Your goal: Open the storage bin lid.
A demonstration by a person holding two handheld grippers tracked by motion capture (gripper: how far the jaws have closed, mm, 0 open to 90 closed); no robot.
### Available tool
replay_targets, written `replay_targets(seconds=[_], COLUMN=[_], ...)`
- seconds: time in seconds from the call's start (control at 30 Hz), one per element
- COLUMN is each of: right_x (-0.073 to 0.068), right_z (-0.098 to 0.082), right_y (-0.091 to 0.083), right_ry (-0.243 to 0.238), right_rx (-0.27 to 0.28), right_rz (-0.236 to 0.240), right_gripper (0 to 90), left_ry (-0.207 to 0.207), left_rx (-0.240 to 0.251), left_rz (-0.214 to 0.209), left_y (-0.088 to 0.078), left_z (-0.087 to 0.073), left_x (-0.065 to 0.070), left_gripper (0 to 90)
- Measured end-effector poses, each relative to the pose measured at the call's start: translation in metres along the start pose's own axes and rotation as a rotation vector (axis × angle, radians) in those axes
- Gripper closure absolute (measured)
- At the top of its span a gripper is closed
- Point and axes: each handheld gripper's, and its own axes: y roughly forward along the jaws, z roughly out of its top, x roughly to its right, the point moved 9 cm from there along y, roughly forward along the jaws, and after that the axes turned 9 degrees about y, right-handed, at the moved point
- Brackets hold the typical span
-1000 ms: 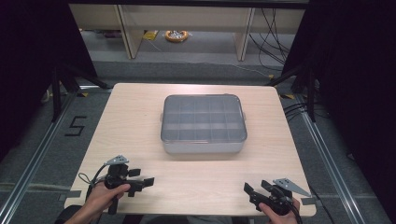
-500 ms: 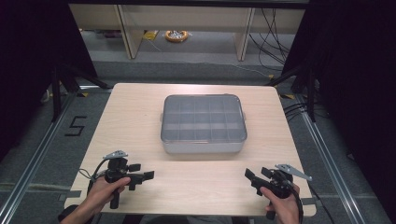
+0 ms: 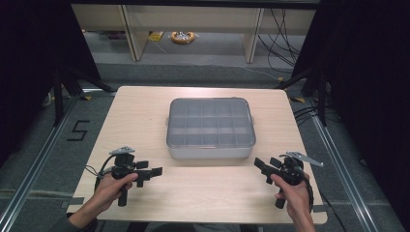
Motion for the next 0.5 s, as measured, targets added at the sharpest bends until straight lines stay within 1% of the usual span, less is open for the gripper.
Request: replay_targets(seconds=[0.03, 0.07, 0.1, 0.13, 0.17, 0.2, 0.23, 0.27, 0.3, 0.33, 0.37, 0.4, 0.43, 0.47, 0.5], right_x=[-0.004, -0.002, -0.007, -0.004, -0.008, -0.005, -0.012, -0.007, -0.01, -0.009, -0.009, -0.008, -0.006, -0.006, -0.006], right_z=[0.008, 0.014, 0.013, 0.022, 0.023, 0.03, 0.03, 0.038, 0.04, 0.045, 0.048, 0.052, 0.056, 0.059, 0.061], right_y=[0.002, 0.005, 0.003, 0.008, 0.008, 0.011, 0.009, 0.015, 0.015, 0.018, 0.021, 0.024, 0.026, 0.029, 0.031], right_ry=[-0.001, -0.047, 0.031, -0.059, 0.001, -0.05, 0.021, -0.051, -0.023, -0.035, -0.031, -0.038, -0.035, -0.031, -0.011], right_rx=[0.003, 0.017, -0.022, 0.01, -0.005, 0.023, -0.014, 0.022, 0.013, 0.019, 0.021, 0.023, 0.023, 0.023, 0.015], right_rz=[0.02, 0.022, -0.007, 0.029, 0.028, 0.029, 0.04, 0.03, 0.036, 0.029, 0.034, 0.029, 0.019, 0.019, 0.024], right_gripper=[25.3, 25.3, 25.3, 25.6, 25.9, 26.3, 26.9, 27.4, 27.7, 28.1, 28.5, 28.6, 28.9, 29.3, 29.6], left_ry=[-0.036, -0.043, -0.069, -0.023, -0.027, -0.021, -0.021, -0.021, -0.022, -0.021, -0.022, -0.024, -0.024, -0.037, -0.043], left_rx=[0.011, -0.008, 0.016, 0.001, 0.016, 0.017, 0.017, 0.016, 0.015, 0.018, 0.018, 0.024, 0.024, 0.025, 0.032], left_rz=[-0.018, -0.044, -0.042, -0.036, -0.024, -0.022, -0.022, -0.013, -0.007, -0.006, -0.003, 0.0, 0.0, 0.0, 0.006], left_y=[0.0, -0.002, 0.0, -0.001, 0.0, 0.001, 0.001, 0.002, 0.003, 0.004, 0.005, 0.006, 0.006, 0.008, 0.009], left_z=[0.004, 0.004, 0.008, 0.008, 0.011, 0.013, 0.013, 0.017, 0.019, 0.021, 0.024, 0.026, 0.026, 0.032, 0.035], left_x=[-0.001, -0.001, 0.001, 0.0, 0.0, -0.001, -0.001, -0.004, -0.005, -0.006, -0.007, -0.009, -0.009, -0.012, -0.014], left_gripper=[15.2, 15.2, 15.2, 15.2, 15.2, 15.2, 15.2, 15.2, 15.2, 15.2, 15.2, 15.3, 15.6, 15.8, 16.0])
